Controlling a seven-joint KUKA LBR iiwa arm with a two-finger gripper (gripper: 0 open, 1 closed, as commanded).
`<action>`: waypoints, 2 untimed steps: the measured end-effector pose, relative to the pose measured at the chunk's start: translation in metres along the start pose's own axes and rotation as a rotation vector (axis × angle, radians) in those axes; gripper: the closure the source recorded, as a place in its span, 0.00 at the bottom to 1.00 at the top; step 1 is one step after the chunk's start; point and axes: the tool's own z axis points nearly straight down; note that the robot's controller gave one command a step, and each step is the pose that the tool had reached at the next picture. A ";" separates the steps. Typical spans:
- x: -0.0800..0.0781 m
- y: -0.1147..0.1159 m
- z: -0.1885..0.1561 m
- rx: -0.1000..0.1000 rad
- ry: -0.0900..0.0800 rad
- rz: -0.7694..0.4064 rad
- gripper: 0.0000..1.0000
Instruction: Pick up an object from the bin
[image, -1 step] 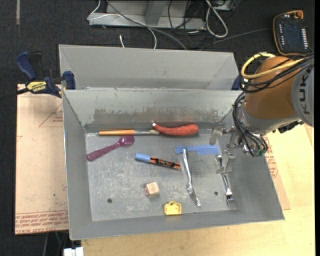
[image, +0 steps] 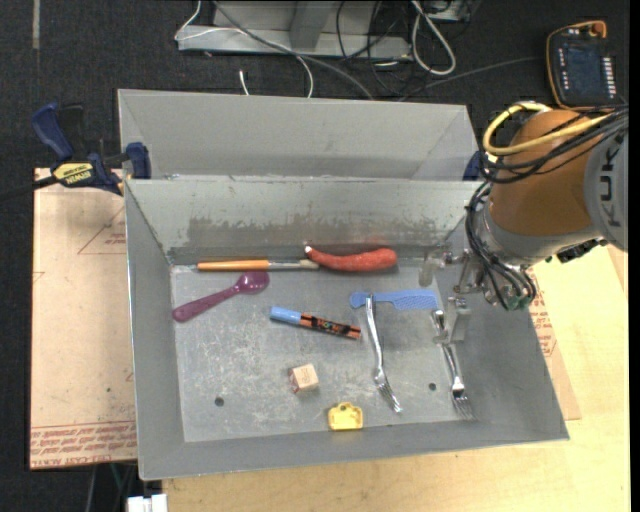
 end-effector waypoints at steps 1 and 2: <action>-0.012 0.104 0.026 -0.005 0.001 -0.097 0.00; 0.082 0.021 0.023 0.003 0.003 -0.069 0.00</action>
Offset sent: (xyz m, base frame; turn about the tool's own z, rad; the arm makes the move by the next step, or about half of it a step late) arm -0.0785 0.0229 -0.0229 -0.0762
